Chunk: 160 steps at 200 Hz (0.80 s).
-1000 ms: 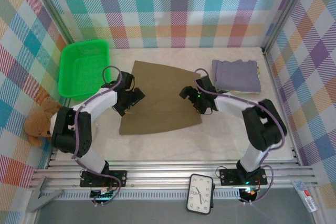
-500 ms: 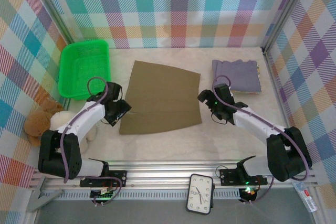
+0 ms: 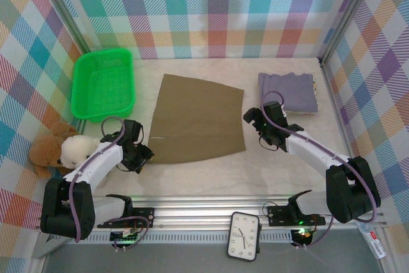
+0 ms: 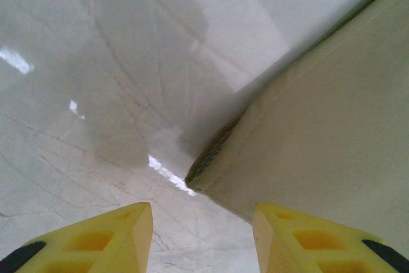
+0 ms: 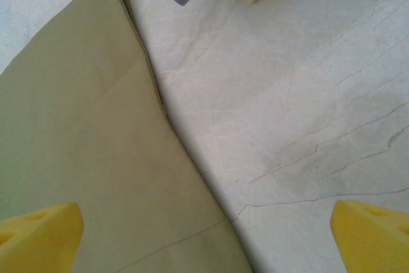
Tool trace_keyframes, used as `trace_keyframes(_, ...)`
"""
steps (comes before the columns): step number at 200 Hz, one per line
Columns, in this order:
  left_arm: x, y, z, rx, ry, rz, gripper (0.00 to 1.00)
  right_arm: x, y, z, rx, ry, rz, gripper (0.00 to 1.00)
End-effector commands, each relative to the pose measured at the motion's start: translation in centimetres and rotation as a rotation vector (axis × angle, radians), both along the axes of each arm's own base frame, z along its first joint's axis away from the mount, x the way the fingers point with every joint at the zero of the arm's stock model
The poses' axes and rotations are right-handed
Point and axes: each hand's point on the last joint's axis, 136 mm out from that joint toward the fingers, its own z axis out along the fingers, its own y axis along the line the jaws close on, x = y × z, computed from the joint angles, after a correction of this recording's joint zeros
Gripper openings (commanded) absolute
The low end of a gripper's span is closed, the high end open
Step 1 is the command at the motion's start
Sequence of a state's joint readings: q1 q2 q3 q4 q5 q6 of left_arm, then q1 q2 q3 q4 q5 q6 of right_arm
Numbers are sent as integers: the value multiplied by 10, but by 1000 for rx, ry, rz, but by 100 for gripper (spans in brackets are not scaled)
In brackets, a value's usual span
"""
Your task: Fold and stack the skirts
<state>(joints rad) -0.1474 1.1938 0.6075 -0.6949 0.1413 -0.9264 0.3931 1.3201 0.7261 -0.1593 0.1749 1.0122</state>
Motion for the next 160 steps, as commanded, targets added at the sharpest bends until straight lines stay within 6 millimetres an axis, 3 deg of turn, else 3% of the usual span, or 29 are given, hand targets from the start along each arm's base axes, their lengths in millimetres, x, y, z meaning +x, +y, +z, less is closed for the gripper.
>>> trace_keyframes(1, 5, -10, -3, -84, -24, 46, 46, 6, 1, 9, 12, -28, 4, 99)
trace_keyframes(48, 21, -9, -1, -72, -87, 44, 46, 7, 5, 11, 21, -38, 25, 99)
trace_keyframes(160, 12, 3, -12, -6, -55, 61, 46, 8, 8, 14, 30, -51, 36, 99)
